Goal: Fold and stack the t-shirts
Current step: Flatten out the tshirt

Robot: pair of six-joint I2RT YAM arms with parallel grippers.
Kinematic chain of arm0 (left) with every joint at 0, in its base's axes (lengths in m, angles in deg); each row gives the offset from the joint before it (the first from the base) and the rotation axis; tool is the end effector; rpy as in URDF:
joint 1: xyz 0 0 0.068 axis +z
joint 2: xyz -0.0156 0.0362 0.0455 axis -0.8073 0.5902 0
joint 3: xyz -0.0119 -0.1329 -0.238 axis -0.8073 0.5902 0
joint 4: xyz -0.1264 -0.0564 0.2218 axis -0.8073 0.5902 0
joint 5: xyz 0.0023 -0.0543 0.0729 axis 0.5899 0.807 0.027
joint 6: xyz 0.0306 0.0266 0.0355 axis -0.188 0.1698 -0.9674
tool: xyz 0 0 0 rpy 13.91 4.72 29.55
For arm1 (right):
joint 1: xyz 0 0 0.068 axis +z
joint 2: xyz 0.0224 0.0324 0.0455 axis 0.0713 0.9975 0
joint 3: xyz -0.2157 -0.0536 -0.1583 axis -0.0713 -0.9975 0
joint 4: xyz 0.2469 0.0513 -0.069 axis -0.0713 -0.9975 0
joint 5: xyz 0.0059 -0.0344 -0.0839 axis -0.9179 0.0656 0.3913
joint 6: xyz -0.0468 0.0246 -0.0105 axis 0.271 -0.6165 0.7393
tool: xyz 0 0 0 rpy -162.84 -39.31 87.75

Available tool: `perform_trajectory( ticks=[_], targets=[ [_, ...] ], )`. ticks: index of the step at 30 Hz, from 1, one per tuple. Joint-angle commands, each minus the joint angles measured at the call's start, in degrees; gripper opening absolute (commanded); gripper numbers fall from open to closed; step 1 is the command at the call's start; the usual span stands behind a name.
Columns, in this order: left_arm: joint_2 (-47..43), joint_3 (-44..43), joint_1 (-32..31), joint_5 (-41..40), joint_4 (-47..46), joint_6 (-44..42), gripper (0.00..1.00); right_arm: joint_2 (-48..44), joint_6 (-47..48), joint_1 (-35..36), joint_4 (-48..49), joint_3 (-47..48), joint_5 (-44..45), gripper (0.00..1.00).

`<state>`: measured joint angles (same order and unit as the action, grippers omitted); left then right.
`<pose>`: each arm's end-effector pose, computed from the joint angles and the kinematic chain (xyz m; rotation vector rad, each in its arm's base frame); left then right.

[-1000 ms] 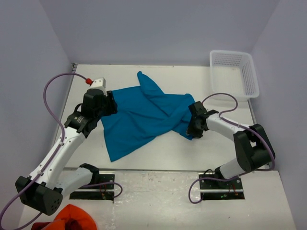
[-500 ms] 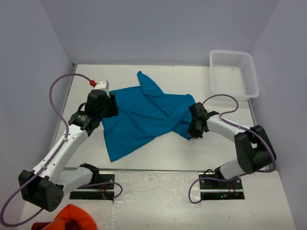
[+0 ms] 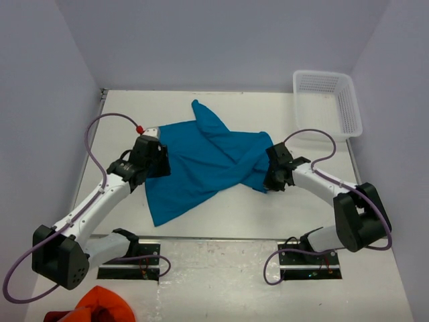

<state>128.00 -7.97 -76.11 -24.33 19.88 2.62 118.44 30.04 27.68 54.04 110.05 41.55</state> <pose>0.2128 -0.0807 0.2616 -0.1912 2.4009 -0.2006 0.2336 0.0986 0.1701 0.5183 2.7095 0.2079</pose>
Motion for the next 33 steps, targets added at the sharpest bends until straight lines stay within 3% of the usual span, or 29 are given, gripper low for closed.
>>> perform_trajectory(
  ticks=[1, 3, 5, 6, 8, 15, 27, 33],
  targets=[
    [-1.43, 1.64, -2.58, -1.42, 2.84, 3.6, 0.55, -1.62, 2.06, 0.14, 1.5, 1.58, 1.16, 0.0],
    [-1.7, 1.82, -4.95, -3.27, 4.94, 7.02, 0.55, -1.36, 2.41, 0.05, 1.24, 2.63, 0.98, 0.0],
    [-1.52, 1.65, -6.01, -3.27, 8.09, 11.41, 0.49, -1.62, 3.2, 0.14, 1.06, 3.6, 1.16, 0.0],
    [-1.61, 1.64, -6.45, -3.27, 9.42, 13.26, 0.38, -1.71, 3.38, 0.14, 0.8, 4.04, 1.42, 0.0],
    [-2.91, 2.26, -8.64, -3.62, 12.49, 18.51, 0.35, -2.32, 3.99, 0.14, 0.36, 5.0, 1.69, 0.0],
    [-9.69, 7.71, -11.2, -3.89, 17.34, 30.67, 0.48, -4.79, 4.87, 0.14, 2.03, 4.57, -1.47, 0.0],
    [0.32, 5.87, -14.72, -7.14, 29.91, 33.58, 0.45, -9.79, 4.61, 0.22, 3.79, 3.6, -4.64, 0.0],
    [2.61, 8.41, -16.12, -4.77, 27.99, 34.28, 0.46, -11.73, 5.4, 0.14, 4.23, 2.81, -4.64, 0.0]
  ],
)
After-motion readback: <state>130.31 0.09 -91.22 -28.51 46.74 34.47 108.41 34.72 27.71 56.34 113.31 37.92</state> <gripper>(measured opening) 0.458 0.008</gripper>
